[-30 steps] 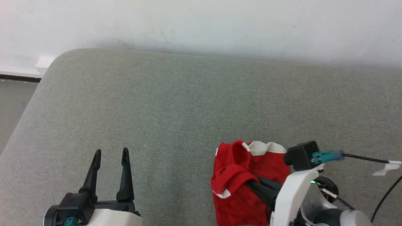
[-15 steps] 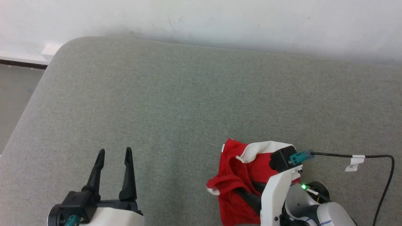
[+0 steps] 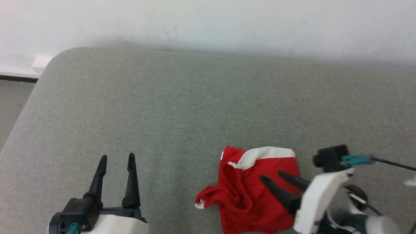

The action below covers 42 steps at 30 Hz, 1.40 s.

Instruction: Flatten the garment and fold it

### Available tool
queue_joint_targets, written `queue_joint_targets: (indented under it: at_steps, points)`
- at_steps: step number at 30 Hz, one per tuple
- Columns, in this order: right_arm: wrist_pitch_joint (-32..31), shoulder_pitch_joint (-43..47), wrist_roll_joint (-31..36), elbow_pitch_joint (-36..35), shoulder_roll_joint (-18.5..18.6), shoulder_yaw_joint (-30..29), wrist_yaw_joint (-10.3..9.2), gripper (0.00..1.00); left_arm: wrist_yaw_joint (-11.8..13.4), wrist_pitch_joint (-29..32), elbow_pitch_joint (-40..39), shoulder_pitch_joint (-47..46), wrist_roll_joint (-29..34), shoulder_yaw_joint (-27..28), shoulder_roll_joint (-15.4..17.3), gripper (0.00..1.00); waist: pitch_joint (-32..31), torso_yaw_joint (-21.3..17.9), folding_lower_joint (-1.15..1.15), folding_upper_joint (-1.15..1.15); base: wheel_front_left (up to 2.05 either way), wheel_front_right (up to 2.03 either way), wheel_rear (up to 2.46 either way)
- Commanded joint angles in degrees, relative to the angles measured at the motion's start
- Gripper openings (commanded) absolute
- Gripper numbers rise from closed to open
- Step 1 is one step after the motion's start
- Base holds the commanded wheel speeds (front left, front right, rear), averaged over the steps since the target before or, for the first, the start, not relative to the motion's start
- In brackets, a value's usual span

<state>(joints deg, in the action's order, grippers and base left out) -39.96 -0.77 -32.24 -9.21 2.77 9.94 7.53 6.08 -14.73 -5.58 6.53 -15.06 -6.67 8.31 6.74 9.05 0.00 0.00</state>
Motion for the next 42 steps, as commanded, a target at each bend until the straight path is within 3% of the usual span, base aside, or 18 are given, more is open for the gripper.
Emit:
queue_joint_targets:
  at_steps: [1,6,11,32,33,34,35,36,42]
  points:
    - [-0.35,1.66,-0.01,-1.83,0.1,-1.65,-0.04,1.0,-0.22,-0.27,-0.22,-0.07,-0.25,0.31,0.11,1.0,0.01,-0.54,0.0,0.0,0.0,0.0,0.0]
    - [1.03,5.63,0.29,-7.19,0.1,-9.1,-0.04,1.0,-0.21,-0.27,-0.64,-0.14,-0.35,0.47,0.34,1.0,0.77,-1.36,0.0,0.0,0.0,0.0,0.0]
    - [4.61,6.98,1.99,-6.87,0.1,-13.67,-0.04,1.0,-0.29,-0.27,-0.88,-0.48,-0.35,0.41,0.23,1.0,1.86,-1.68,0.0,0.0,0.0,0.0,0.0]
    - [5.77,2.62,-0.09,12.3,0.1,-7.88,-0.04,1.0,-1.22,-0.27,0.58,-1.84,-0.31,-0.38,0.14,1.0,2.67,1.24,0.0,0.0,0.0,0.0,0.0]
    - [5.42,2.4,0.22,13.36,0.1,-7.83,-0.04,0.93,-1.42,-0.27,0.79,-2.03,-0.49,-0.34,0.28,1.0,2.65,1.29,0.0,0.0,0.0,0.0,0.0]
    - [5.28,2.11,0.23,14.43,0.1,-7.95,-0.04,0.41,-1.49,-0.27,0.92,-2.19,-0.51,-0.47,0.25,1.0,2.62,1.34,0.0,0.0,0.0,0.0,0.0]
    - [5.36,1.73,0.23,15.37,0.1,-8.03,-0.04,0.13,-1.49,-0.27,0.98,-2.29,-0.44,-0.65,0.16,1.0,2.56,1.38,0.0,0.0,0.0,0.0,0.0]
    - [5.52,1.31,0.77,16.13,0.1,-8.02,-0.04,0.0,-1.54,-0.27,1.05,-2.37,-0.38,-0.82,0.11,1.0,2.49,1.44,0.0,0.0,0.0,0.0,0.0]
    - [7.78,-0.15,1.16,17.9,0.1,-8.14,-0.04,0.0,-1.74,-0.27,1.43,-2.18,-0.48,-0.87,0.35,1.0,1.23,0.97,0.0,0.0,0.0,0.0,0.0]
